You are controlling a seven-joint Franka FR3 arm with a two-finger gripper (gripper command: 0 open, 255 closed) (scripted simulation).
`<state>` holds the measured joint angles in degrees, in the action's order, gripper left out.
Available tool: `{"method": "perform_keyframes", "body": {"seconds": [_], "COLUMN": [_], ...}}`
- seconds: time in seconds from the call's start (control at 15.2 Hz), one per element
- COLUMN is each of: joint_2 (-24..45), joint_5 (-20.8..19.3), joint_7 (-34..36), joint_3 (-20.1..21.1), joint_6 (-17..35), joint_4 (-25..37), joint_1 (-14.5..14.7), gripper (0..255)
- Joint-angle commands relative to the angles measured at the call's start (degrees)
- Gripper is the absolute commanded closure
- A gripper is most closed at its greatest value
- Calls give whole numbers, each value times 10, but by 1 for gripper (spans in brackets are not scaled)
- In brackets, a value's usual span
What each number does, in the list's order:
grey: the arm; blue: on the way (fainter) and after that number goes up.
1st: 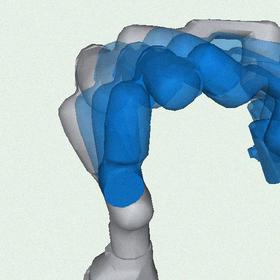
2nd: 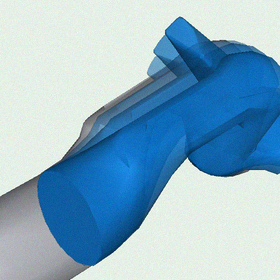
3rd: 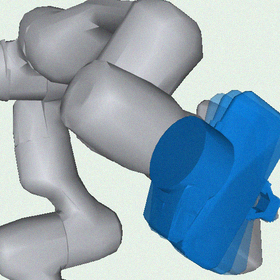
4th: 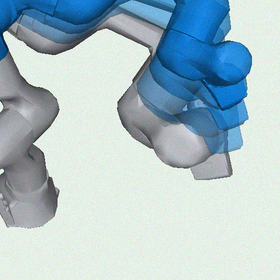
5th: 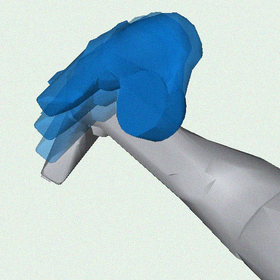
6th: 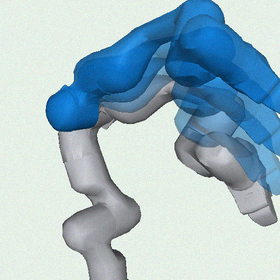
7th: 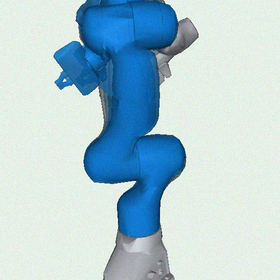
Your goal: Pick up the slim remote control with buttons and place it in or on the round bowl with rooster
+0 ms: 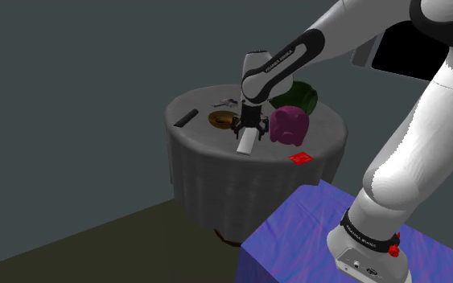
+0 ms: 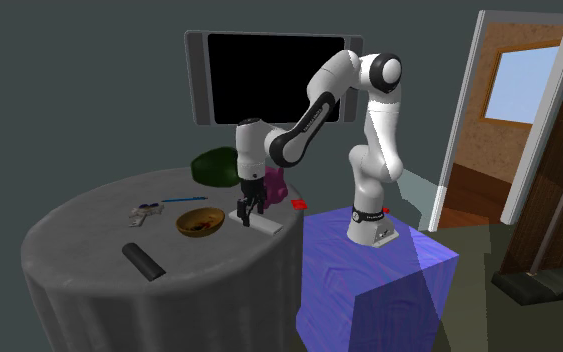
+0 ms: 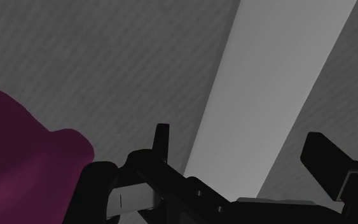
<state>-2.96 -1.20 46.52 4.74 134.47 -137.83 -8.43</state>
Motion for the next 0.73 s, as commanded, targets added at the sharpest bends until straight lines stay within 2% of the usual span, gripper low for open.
{"method": "perform_keyframes", "body": {"seconds": [0.0,0.33,0.4,0.66], "joint_2": [3,3,3,3], "joint_5": [0,0,0,0], "joint_7": [0,0,0,0], "joint_3": [0,0,0,0], "joint_6": [3,3,3,3], "joint_4": [0,0,0,0], "joint_1": [0,0,0,0], "gripper": [0,0,255,255]}}
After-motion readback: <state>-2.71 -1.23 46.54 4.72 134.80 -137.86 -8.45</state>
